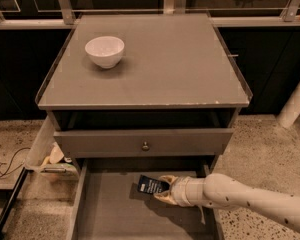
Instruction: Place rxbar blueberry into middle drawer
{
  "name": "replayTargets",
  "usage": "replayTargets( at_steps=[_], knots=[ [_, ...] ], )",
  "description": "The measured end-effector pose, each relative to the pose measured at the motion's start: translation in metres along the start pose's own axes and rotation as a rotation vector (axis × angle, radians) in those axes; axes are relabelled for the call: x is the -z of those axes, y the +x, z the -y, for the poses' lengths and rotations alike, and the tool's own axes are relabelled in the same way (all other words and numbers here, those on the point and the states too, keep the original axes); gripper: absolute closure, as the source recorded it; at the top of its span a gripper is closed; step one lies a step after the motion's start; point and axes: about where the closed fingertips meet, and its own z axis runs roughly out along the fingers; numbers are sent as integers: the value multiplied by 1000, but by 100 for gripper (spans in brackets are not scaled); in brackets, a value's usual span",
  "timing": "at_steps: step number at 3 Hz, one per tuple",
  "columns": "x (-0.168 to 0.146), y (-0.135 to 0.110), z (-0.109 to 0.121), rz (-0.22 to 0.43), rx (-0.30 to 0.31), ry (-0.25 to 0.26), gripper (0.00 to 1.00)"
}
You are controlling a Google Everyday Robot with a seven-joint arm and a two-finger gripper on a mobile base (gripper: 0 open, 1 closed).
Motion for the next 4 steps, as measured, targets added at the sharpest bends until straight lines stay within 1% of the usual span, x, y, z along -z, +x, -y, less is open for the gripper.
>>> replayTargets(
  at_steps=[1,2,3,4],
  knots=[
    [-20,21,-1,28,24,-11,100],
    [-34,43,-2,43,-1,-50,100],
    [-39,54,-3,48,-18,-79,100],
    [-40,54,-3,49,-18,-81,81]
  ],
)
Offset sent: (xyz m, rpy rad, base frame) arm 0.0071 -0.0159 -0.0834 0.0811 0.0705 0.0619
